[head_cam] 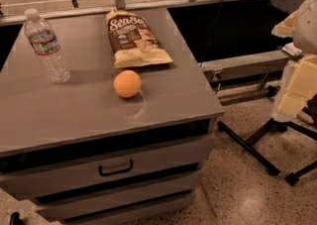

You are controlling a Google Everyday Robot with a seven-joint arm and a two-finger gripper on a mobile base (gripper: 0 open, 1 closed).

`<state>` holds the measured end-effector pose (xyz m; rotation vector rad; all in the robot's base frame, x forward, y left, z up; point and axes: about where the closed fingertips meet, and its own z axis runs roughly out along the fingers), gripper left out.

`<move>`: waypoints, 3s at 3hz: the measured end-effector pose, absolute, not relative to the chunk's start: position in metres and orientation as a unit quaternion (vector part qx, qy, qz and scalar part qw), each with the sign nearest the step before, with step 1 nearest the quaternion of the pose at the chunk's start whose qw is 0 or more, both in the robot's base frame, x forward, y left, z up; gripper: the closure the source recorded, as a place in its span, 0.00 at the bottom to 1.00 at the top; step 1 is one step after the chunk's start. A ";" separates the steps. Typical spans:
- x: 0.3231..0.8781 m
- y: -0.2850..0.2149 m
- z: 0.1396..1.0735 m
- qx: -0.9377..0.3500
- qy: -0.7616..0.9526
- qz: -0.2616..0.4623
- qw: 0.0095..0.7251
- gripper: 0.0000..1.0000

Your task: Move orange near water bottle

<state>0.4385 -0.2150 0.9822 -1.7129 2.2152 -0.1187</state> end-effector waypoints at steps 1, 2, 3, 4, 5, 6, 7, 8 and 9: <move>0.439 -0.214 0.982 -0.604 0.778 -0.040 0.171 0.00; 0.464 -0.178 0.981 -0.638 0.738 -0.004 0.221 0.00; 0.507 -0.122 0.971 -0.679 0.688 0.032 0.253 0.00; 0.545 -0.046 0.945 -0.714 0.644 0.081 0.262 0.00; 0.562 0.009 0.916 -0.732 0.620 0.126 0.254 0.00; 0.566 0.047 0.893 -0.740 0.604 0.163 0.247 0.00; 0.563 0.069 0.879 -0.747 0.593 0.179 0.243 0.00; 0.559 0.079 0.868 -0.748 0.590 0.187 0.238 0.00; 0.553 0.086 0.862 -0.753 0.586 0.188 0.235 0.16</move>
Offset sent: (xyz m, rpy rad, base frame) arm 0.0330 0.0494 -0.0075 0.1783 -0.0531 0.1858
